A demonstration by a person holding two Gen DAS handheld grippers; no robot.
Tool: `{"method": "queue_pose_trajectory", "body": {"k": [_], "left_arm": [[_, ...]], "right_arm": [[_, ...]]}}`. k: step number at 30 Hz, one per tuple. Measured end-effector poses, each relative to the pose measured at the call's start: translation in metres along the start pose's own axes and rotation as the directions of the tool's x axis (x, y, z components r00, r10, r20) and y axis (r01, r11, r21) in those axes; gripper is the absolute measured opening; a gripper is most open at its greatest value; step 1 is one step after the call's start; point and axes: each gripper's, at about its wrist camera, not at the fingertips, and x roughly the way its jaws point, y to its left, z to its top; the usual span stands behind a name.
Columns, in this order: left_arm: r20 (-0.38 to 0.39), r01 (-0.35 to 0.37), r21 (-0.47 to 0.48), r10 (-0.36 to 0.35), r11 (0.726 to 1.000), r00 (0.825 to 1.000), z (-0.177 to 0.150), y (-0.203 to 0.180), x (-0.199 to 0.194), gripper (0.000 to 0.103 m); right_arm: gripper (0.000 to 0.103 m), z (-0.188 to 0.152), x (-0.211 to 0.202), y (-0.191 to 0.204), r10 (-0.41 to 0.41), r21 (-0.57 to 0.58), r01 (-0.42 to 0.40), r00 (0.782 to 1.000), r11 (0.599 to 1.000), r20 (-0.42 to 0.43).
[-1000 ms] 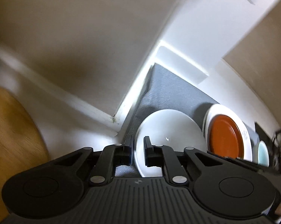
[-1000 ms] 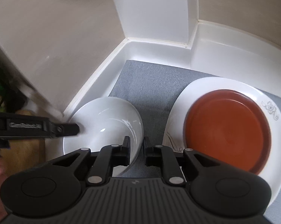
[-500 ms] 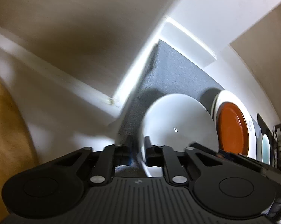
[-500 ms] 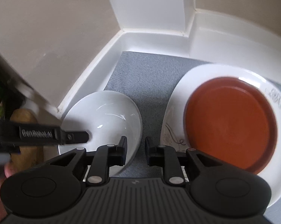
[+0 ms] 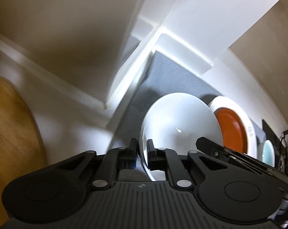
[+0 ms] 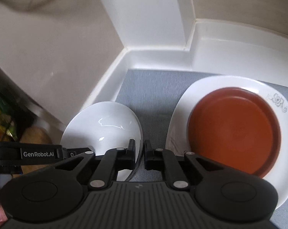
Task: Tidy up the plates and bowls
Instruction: 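Carry the white bowl and lower it into the blue-patterned bowl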
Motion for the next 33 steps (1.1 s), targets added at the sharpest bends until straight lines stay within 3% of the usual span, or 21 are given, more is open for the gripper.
{"method": "queue_pose_trajectory", "body": {"k": [7,12,18,27,33], "left_arm": [[-0.027,0.053,0.052,-0.051,0.997,0.998,0.002,-0.042,-0.009,0.010],[-0.062,0.092,0.143,-0.083,0.985,0.995,-0.006,-0.092,-0.006,0.010],[-0.113,0.131,0.329,-0.099,0.935,0.989,-0.018,-0.189,0.024,0.010],[-0.287,0.269,0.407,-0.158,0.873,0.945,-0.013,-0.298,0.080,0.010],[-0.356,0.283,0.421,-0.131,0.862,0.925,-0.015,-0.335,0.119,0.010]], "right_arm": [[0.010,0.005,-0.045,-0.035,-0.010,0.101,0.004,0.999,0.995,0.051],[0.011,-0.009,-0.086,-0.072,-0.062,0.159,0.045,0.993,0.986,0.103],[0.011,-0.017,-0.136,-0.132,-0.170,0.275,0.124,0.974,0.953,0.150],[0.011,-0.018,-0.182,-0.219,-0.322,0.398,0.221,0.924,0.890,0.206],[0.011,-0.022,-0.180,-0.262,-0.352,0.449,0.237,0.916,0.862,0.193]]}}
